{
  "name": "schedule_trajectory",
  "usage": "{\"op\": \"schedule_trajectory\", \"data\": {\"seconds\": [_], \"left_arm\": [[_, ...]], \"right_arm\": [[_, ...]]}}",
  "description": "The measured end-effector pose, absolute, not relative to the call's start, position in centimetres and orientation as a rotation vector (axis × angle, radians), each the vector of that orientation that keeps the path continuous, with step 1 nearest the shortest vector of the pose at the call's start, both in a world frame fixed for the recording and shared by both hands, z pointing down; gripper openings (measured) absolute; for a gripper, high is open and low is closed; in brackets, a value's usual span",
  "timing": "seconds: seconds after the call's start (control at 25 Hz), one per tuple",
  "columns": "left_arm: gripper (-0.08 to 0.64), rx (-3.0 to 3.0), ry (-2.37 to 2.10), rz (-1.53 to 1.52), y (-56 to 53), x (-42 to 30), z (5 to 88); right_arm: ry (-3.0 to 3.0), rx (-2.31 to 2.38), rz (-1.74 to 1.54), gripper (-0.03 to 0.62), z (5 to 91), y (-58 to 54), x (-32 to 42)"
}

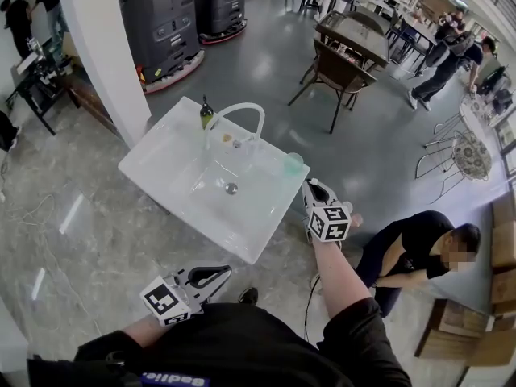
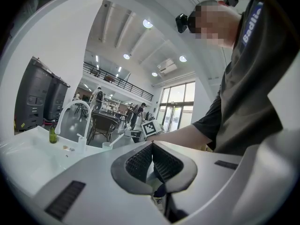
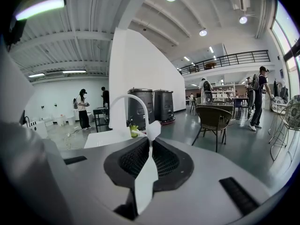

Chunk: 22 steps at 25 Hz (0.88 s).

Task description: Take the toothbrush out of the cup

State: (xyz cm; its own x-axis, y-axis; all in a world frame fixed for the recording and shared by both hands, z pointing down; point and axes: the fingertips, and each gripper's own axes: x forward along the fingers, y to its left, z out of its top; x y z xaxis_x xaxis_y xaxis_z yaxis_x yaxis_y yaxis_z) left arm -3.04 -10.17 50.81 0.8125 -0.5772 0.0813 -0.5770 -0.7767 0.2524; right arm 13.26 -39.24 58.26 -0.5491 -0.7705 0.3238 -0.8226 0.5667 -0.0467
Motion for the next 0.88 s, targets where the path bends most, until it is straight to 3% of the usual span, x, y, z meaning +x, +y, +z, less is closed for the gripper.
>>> {"op": "schedule_trajectory", "data": {"seconds": [0.88], "left_arm": [[0.009, 2.817, -0.758, 0.012, -6.9, -2.3, 49.1]], "right_arm": [[-2.594, 1.299, 0.298, 0.032, 55.9, -29.4, 11.4]]}}
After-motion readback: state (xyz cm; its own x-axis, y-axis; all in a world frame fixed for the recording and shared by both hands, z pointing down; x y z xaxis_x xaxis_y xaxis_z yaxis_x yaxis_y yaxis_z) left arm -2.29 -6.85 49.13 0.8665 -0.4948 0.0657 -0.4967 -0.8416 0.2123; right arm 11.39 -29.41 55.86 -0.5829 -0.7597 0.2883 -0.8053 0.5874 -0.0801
